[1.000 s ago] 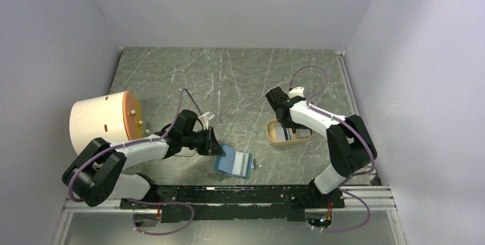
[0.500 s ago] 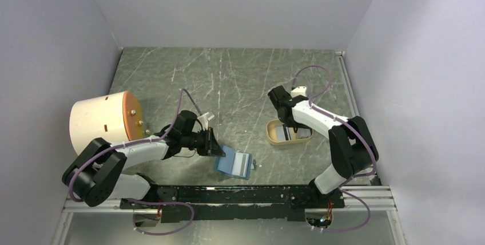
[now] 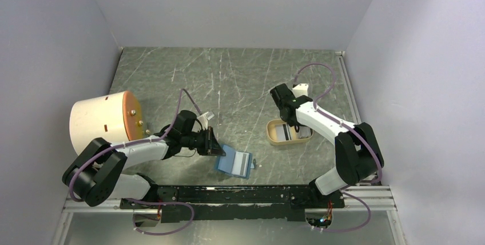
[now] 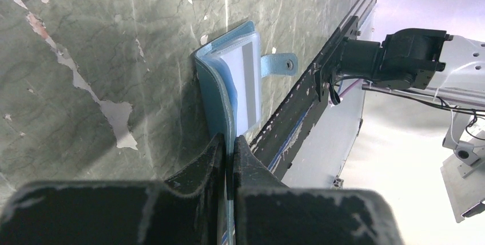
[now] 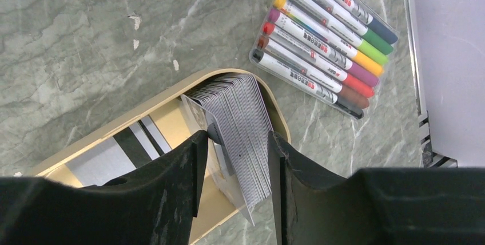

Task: Put the credit cards into the card holder
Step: Pick up the credit card from the storage box.

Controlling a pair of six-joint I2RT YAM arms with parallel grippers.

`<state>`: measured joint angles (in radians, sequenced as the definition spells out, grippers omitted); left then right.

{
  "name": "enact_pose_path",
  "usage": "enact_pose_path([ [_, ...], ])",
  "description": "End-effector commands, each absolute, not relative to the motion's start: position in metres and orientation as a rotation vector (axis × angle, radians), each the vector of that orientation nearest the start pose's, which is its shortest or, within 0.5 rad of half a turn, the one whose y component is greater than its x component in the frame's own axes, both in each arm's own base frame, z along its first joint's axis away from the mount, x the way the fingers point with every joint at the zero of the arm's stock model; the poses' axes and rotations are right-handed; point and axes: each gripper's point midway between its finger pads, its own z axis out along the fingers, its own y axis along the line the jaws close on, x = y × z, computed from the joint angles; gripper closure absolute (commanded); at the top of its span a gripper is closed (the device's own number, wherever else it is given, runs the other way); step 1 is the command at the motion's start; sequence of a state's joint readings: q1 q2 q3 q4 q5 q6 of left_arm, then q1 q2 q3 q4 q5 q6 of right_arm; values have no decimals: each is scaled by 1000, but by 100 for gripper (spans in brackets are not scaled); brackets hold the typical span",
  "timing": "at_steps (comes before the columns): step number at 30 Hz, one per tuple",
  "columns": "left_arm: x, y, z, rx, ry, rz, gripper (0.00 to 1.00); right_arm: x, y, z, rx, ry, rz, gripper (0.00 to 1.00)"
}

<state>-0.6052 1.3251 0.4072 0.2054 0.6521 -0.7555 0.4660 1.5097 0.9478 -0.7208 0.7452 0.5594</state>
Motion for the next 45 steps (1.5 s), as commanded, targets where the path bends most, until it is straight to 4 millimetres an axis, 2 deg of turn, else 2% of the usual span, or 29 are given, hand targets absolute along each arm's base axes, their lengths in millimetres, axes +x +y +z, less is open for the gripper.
enact_pose_path([
  [1, 158, -267, 67, 212, 2501, -1420, 91, 289, 24, 82, 258, 2425, -675, 55],
  [10, 158, -267, 65, 202, 2504, -1422, 91, 290, 28, 85, 243, 2424, -627, 66],
  [15, 159, -268, 65, 200, 2505, -1419, 91, 290, 32, 86, 225, 2430, -580, 78],
  [23, 158, -267, 63, 192, 2510, -1419, 91, 292, 34, 84, 210, 2429, -565, 88],
  [28, 159, -267, 64, 187, 2510, -1413, 91, 290, 39, 85, 197, 2439, -515, 100],
  [33, 159, -267, 62, 179, 2514, -1412, 91, 288, 49, 87, 182, 2450, -419, 100],
  [37, 162, -267, 61, 151, 2515, -1400, 91, 286, 59, 96, 174, 2451, -322, 100],
  [45, 178, -268, 69, -17, 2423, -1483, 91, 278, 84, 135, 175, 2397, -56, 100],
])
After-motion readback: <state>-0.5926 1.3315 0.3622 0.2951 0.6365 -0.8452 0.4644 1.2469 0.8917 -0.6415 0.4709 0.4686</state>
